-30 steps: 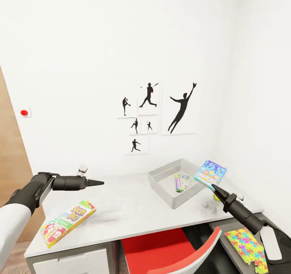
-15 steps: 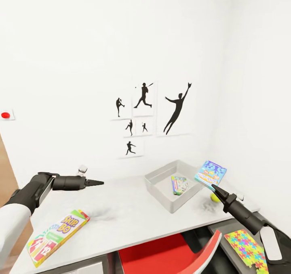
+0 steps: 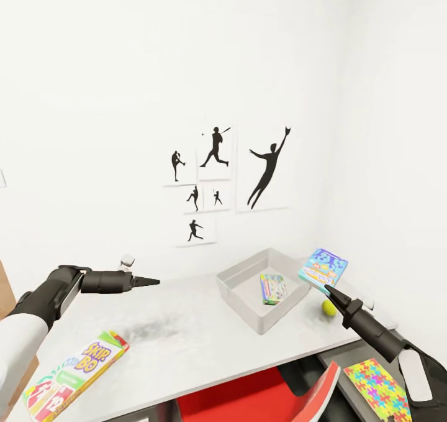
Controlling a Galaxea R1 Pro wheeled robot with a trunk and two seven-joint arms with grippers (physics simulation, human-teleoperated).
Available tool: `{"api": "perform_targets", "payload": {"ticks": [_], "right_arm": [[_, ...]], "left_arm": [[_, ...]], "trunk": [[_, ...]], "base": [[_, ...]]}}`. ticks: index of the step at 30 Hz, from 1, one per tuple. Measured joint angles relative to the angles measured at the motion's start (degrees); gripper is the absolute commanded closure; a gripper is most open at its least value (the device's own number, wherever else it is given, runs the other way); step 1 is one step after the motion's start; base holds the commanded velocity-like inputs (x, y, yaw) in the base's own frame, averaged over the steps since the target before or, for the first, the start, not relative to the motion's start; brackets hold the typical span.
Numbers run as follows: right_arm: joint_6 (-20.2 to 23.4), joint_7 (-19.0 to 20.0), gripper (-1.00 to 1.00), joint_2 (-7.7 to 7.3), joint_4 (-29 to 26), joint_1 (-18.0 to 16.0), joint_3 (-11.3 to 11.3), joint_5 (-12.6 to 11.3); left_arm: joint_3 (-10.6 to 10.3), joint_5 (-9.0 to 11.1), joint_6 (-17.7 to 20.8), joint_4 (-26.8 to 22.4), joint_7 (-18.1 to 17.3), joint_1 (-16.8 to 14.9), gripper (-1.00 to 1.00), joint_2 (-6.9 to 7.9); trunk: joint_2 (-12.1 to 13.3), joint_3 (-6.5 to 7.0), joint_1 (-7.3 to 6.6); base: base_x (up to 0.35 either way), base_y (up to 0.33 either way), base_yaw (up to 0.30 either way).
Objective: Put all the toys in the child's room - the three board games (two on the bed and one on the table), the two jigsaw puzzles on the table, and the tennis ball on the table - inside the toy box on the table in the child's room.
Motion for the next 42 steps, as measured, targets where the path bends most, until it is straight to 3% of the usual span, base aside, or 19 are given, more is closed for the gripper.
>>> {"api": "perform_targets", "payload": {"ticks": [18,24,42], "right_arm": [[0.26,0.53,1.00,-0.06,-0.08,-0.01,-0.08,-0.03],[0.41,0.40,1.00,-0.06,-0.03,-0.02,-1.53,-0.06],[0.41,0.43,1.00,-0.10,-0.02,0.01,-2.02,0.06]], "left_arm": [[0.00,0.00,-0.01,-0.02,-0.06,0.00,-1.00,0.00],[0.00,0.00,-0.01,-0.02,-0.08,0.00,-1.00,0.03],[0.04,0.00,-0.01,-0.01,-0.08,-0.01,-1.00,0.07]], "trunk": [[0.00,0.00,0.00],[0.00,0.00,0.00],[0.00,-0.86,0.01]], "base": [[0.093,0.011,0.000],[0.007,0.000,-0.011],[0.000,0.010,-0.198]]}}
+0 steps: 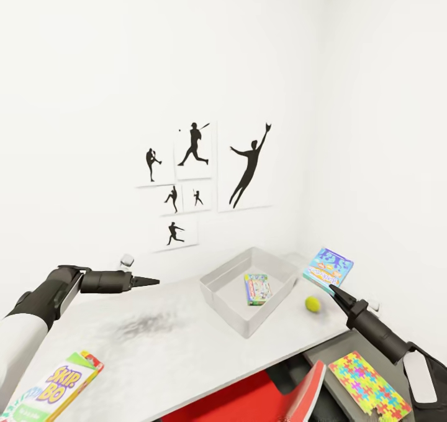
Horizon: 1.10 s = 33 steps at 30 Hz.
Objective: Put all the toys in the child's room - the three board games (two on the bed and one on the table), the two jigsaw puzzles on the table, and the tennis ball on the table - inside the toy box on the table in the child's room.
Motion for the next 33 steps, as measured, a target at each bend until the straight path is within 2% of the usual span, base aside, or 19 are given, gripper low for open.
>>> {"api": "perform_targets", "payload": {"ticks": [9,14,17,20,33], "right_arm": [[-0.01,0.24,1.00,0.09,-0.37,-0.02,-0.01,-0.14],[0.00,0.27,1.00,0.11,-0.49,-0.03,0.04,-0.17],[-0.07,0.26,1.00,0.17,-0.50,-0.01,0.08,-0.04],[-0.05,0.27,1.00,0.23,-0.54,-0.01,0.08,-0.10],[-0.12,0.34,1.00,0.52,-0.68,-0.01,0.08,-0.11]], "left_arm": [[-0.04,0.00,0.00,-0.02,0.00,0.01,-1.00,-0.03],[-0.04,0.00,-0.15,-0.02,-0.01,0.01,-1.00,-0.01],[-0.02,0.05,-2.46,-0.03,-0.17,0.07,-1.00,0.01],[0.03,0.01,-3.12,0.05,-0.18,0.05,-1.00,0.01],[0.05,0.00,-3.43,0.13,-0.18,0.15,-1.00,0.00]], "trunk": [[0.00,-0.66,0.00],[-0.02,-0.74,-0.02],[0.00,-0.75,-0.02],[-0.01,-0.75,-0.01],[-0.01,-0.76,-0.02]], "base": [[0.000,0.067,-0.148],[0.074,0.003,-0.021],[0.196,0.000,-0.003],[0.071,0.000,-0.001],[0.081,0.000,0.000]]}}
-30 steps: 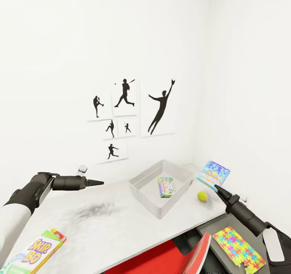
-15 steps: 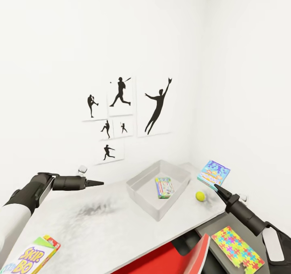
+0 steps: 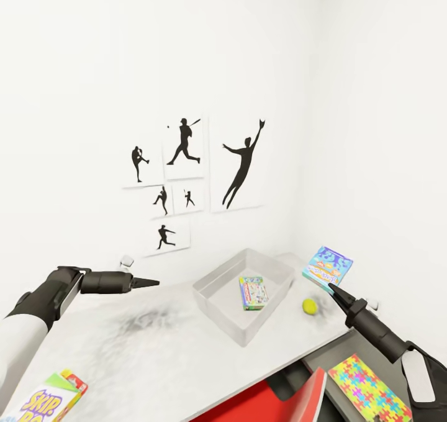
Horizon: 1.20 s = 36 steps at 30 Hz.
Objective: Put all the toys in the child's room - the three board games (two on the bed and one on the table), the two jigsaw puzzles on the table, and the tennis ball on the table - inside the toy box on the table in the child's room.
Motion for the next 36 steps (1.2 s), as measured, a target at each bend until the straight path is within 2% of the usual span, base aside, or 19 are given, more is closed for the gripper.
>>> {"api": "perform_targets", "payload": {"ticks": [20,33,36], "right_arm": [[-0.05,-0.01,1.00,0.13,-0.01,0.00,-0.04,0.06],[-0.15,-0.07,1.00,0.23,-0.09,-0.01,0.00,0.09],[-1.83,-0.13,1.00,0.33,-0.09,0.00,0.14,0.30]], "left_arm": [[0.00,0.00,0.00,0.00,0.00,0.06,-1.00,-0.07],[0.00,0.00,0.00,0.00,0.00,0.08,-1.00,-0.07],[0.00,0.00,0.00,0.00,0.00,0.08,-1.00,-0.07]], "trunk": [[0.01,0.00,0.00],[0.00,0.00,0.01],[0.00,0.00,0.01]], "base": [[0.096,0.000,0.000],[0.009,0.000,0.000],[0.000,0.000,0.000]]}}
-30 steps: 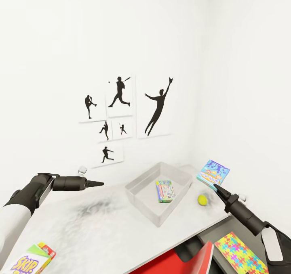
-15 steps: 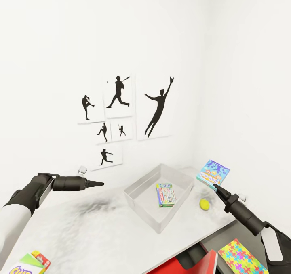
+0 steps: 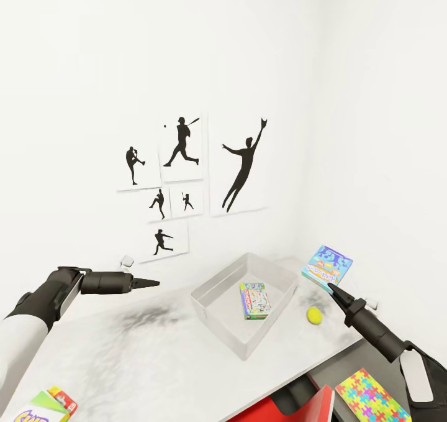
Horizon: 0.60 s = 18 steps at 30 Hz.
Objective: Put all the toys in the child's room - the three board games (two on the bed and one on the table), the two jigsaw puzzles on the table, and the tennis ball on the table - inside the toy box on the table in the child's room.
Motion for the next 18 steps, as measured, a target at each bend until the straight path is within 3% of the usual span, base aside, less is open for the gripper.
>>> {"api": "perform_targets", "payload": {"ticks": [3,11,15,18], "right_arm": [[-2.35,-0.38,1.00,0.03,0.06,0.00,0.41,0.53],[-2.93,-0.60,1.00,0.06,-0.05,0.00,1.58,0.76],[-2.54,-0.97,1.00,0.13,-2.70,-0.02,6.74,0.47],[-2.33,-3.14,1.00,0.25,-6.26,-0.01,14.37,0.72]], "left_arm": [[0.00,0.00,0.00,0.00,0.00,-0.02,-1.00,0.00],[0.00,0.00,0.00,0.00,0.00,-0.01,-1.00,0.00],[0.00,0.00,-0.02,0.01,0.00,-0.02,-1.00,0.01],[0.04,0.00,-0.07,0.02,0.01,-0.03,-1.00,0.06]], "trunk": [[0.00,0.00,0.00],[0.00,0.00,0.00],[0.00,0.01,0.00],[0.00,0.00,0.00]], "base": [[0.000,0.000,0.000],[0.000,0.000,0.000],[0.000,0.000,0.000],[0.000,0.000,0.000]]}}
